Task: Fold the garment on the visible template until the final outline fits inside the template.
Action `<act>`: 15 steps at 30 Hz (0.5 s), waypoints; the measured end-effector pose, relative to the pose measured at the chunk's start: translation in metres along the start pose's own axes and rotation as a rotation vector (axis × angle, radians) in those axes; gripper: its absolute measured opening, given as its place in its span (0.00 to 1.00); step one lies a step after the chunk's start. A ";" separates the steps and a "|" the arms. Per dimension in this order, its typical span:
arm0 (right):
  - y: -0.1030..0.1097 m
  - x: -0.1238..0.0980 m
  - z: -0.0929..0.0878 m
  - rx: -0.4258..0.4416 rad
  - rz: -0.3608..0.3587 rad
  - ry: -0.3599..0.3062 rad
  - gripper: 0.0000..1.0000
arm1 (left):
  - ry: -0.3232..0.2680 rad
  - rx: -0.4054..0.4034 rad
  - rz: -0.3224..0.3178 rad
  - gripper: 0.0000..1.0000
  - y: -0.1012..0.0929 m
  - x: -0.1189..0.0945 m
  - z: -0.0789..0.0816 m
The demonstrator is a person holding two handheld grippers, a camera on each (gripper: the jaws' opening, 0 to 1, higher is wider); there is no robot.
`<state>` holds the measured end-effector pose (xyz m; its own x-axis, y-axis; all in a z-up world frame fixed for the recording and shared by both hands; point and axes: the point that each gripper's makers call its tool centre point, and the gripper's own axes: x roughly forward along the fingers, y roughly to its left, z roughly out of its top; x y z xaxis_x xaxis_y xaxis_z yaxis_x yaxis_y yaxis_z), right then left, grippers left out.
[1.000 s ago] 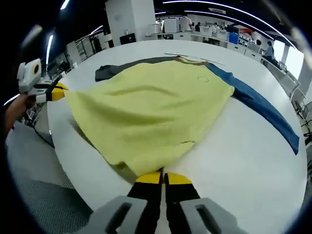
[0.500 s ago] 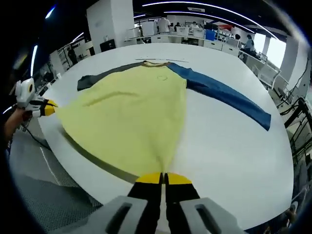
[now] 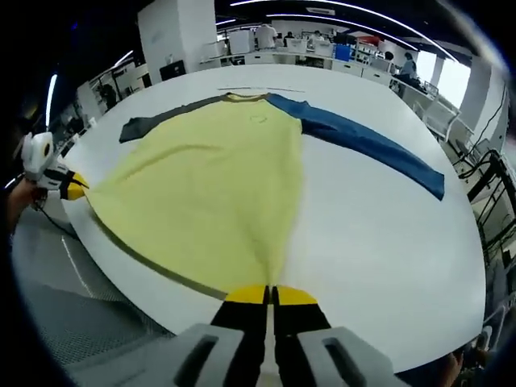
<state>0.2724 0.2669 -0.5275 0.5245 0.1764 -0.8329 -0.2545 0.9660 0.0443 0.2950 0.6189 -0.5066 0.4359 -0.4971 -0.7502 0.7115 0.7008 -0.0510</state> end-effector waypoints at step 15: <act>0.001 0.004 -0.004 0.018 0.017 0.001 0.00 | 0.056 0.011 0.003 0.03 -0.003 0.000 -0.015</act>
<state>0.2714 0.2678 -0.5328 0.5195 0.1930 -0.8324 -0.2486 0.9662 0.0689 0.2848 0.6243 -0.5162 0.4066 -0.4656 -0.7861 0.7167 0.6961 -0.0416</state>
